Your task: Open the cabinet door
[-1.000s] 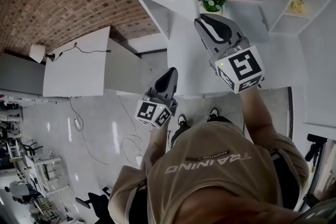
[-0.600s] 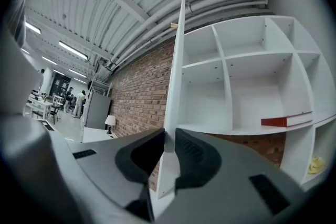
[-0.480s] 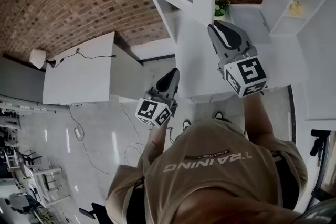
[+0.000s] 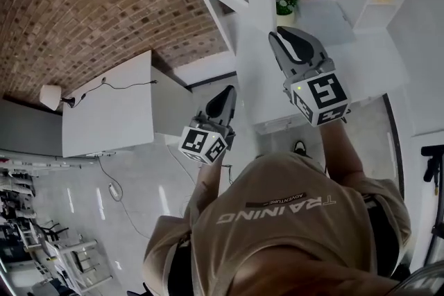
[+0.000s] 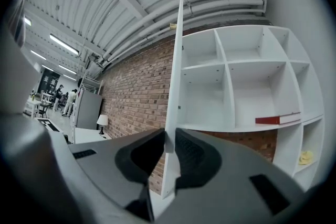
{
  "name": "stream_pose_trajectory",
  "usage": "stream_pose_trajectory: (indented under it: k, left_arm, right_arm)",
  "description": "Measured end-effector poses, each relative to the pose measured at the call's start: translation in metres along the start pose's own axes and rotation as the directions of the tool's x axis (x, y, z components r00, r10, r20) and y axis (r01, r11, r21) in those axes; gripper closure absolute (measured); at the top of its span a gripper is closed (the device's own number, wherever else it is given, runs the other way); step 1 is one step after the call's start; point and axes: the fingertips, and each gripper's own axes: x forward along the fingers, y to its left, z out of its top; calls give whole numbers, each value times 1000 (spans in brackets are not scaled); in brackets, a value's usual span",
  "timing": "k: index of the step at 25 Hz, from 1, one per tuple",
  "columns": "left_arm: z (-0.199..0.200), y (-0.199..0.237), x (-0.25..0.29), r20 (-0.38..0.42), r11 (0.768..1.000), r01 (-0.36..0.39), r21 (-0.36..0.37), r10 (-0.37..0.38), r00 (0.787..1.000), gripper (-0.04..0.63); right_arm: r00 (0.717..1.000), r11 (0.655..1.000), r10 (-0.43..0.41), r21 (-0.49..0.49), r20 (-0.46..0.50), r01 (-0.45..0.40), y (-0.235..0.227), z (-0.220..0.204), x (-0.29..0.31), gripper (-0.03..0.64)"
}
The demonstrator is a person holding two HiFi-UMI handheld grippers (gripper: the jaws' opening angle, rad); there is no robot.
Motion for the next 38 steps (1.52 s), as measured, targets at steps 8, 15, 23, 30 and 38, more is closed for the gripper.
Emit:
stream_pose_trajectory:
  k: [8,15,23,30,38]
  left_arm:
    - [1,19,-26,-12,997,70,40,-69,998,588]
    - [-7,38,-64,-33,998,57,20,-57,998,588]
    - [-6,45,-88,32,992,84,-91,-81,996,588]
    - [-13,48,-94,74,993,82,-83,-76,994,588]
    - [-27,40,-79,70,989,65,-131,-57,996,588]
  right_arm:
    - [998,998,-62,0,22,62,35,-5,3,552]
    - [997,998,-63,-21,49,64,81,1,16,552]
    - [998,998,-44,-41,41,46,117,6,29,552]
    - [999,997,-8,-77,31,11,132,5,35,552]
    - [996,995,71,-74,63,-66,138,7,35,551]
